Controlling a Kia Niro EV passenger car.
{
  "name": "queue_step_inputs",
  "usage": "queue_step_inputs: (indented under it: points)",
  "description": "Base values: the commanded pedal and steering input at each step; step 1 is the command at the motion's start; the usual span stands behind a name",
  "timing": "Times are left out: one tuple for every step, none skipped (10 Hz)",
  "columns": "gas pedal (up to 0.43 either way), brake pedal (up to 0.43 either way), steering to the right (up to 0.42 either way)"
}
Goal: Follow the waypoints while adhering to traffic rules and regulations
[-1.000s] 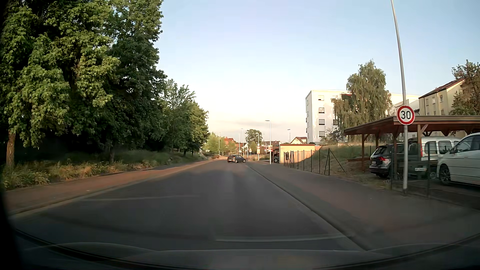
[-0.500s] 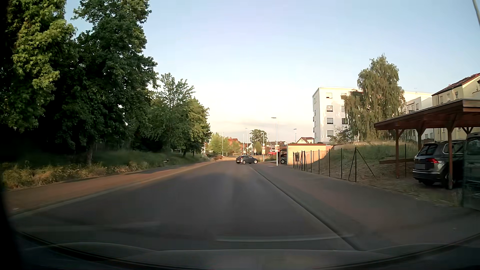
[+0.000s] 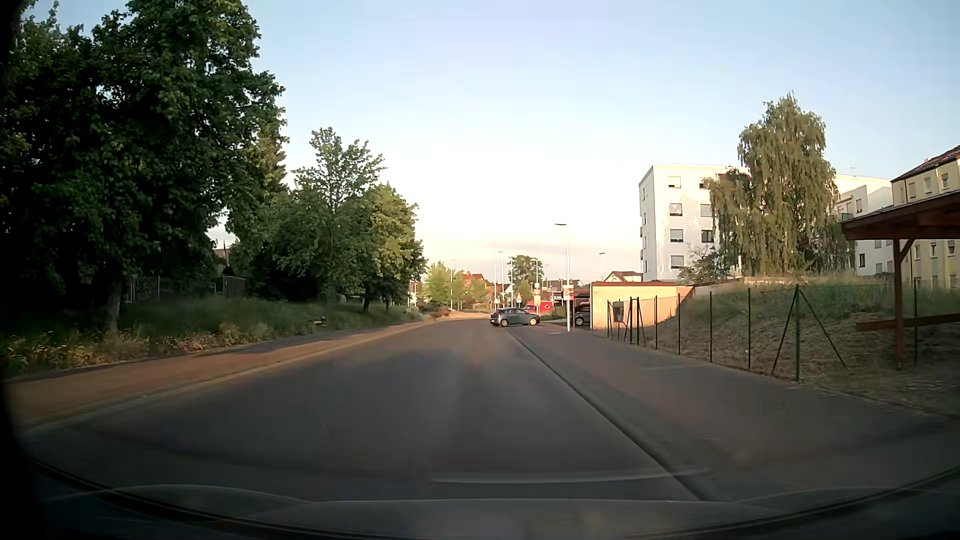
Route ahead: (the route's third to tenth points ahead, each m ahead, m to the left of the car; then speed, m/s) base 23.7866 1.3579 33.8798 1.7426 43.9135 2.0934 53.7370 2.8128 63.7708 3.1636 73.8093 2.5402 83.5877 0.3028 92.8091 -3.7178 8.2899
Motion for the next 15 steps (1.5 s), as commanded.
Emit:
queue_step_inputs:
  points:
    - [0.008,0.030,-0.014]
    - [0.008,0.030,-0.014]
    - [0.008,0.030,-0.014]
    - [0.008,0.030,-0.014]
    - [0.008,0.030,-0.014]
    - [0.008,0.030,-0.012]
    - [0.008,0.030,-0.009]
    - [0.008,0.030,-0.007]
    - [0.008,0.030,-0.008]
    - [0.008,0.030,-0.011]
    - [0.008,0.030,-0.015]
    - [0.008,0.030,-0.022]
    - [0.008,0.030,-0.030]
    - [0.008,0.030,-0.033]
    - [0.008,0.030,-0.033]
